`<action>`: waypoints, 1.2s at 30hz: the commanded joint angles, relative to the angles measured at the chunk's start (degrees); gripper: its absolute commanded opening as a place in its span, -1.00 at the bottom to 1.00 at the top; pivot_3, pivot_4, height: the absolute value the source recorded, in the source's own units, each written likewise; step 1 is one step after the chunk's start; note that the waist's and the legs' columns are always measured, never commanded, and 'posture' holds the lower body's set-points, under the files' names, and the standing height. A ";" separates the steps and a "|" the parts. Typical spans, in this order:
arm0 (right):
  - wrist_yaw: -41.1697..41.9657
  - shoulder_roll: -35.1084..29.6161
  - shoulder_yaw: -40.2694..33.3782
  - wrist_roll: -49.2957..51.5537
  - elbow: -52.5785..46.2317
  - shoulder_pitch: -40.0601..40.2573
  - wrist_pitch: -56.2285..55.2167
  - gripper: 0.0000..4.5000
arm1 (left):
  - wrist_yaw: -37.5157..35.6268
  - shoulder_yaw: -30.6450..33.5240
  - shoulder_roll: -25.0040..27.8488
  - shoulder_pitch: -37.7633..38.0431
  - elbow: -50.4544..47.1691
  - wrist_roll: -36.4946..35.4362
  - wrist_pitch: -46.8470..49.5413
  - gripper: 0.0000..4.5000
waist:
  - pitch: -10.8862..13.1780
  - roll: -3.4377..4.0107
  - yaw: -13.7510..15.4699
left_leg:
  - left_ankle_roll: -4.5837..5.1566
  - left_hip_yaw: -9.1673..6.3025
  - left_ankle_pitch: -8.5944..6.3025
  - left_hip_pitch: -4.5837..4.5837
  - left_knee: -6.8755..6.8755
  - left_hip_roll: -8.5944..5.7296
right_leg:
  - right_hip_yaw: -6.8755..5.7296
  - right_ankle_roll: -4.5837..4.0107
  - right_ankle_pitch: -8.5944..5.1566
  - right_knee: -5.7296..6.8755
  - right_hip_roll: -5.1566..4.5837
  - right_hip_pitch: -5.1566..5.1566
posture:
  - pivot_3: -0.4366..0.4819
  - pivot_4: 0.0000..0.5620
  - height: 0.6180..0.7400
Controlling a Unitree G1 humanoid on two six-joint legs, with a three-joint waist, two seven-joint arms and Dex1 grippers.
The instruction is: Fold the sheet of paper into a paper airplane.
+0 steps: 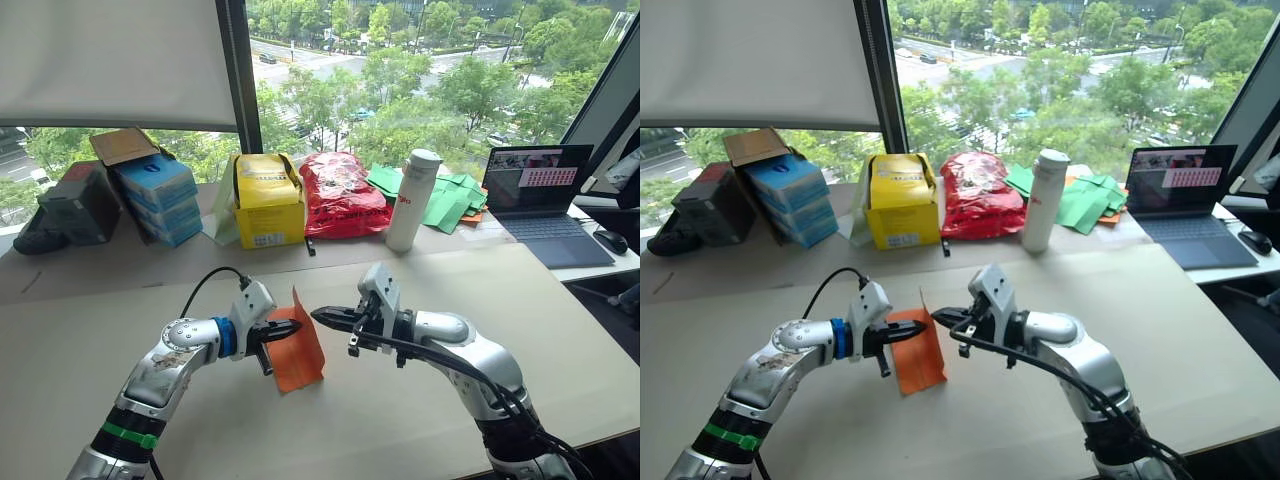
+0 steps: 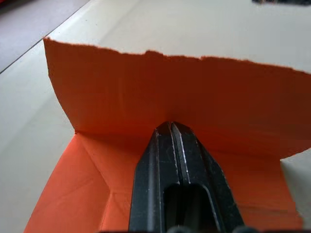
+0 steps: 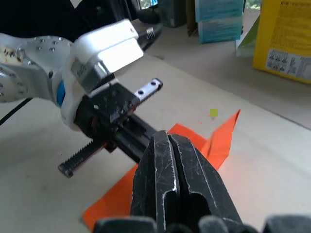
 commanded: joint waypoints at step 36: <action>-12.07 5.04 -2.07 -12.46 16.46 -1.36 0.04 0.28 | 1.01 0.85 6.09 8.88 -1.17 5.51 -4.59 -1.00 | -0.08 -0.04 -0.11 | -0.01 0.13 0.01 0.21 0.03 -0.01 | 0.17 -0.01 -0.01 0.18 -0.01 0.08 | -0.05 -0.47 1.00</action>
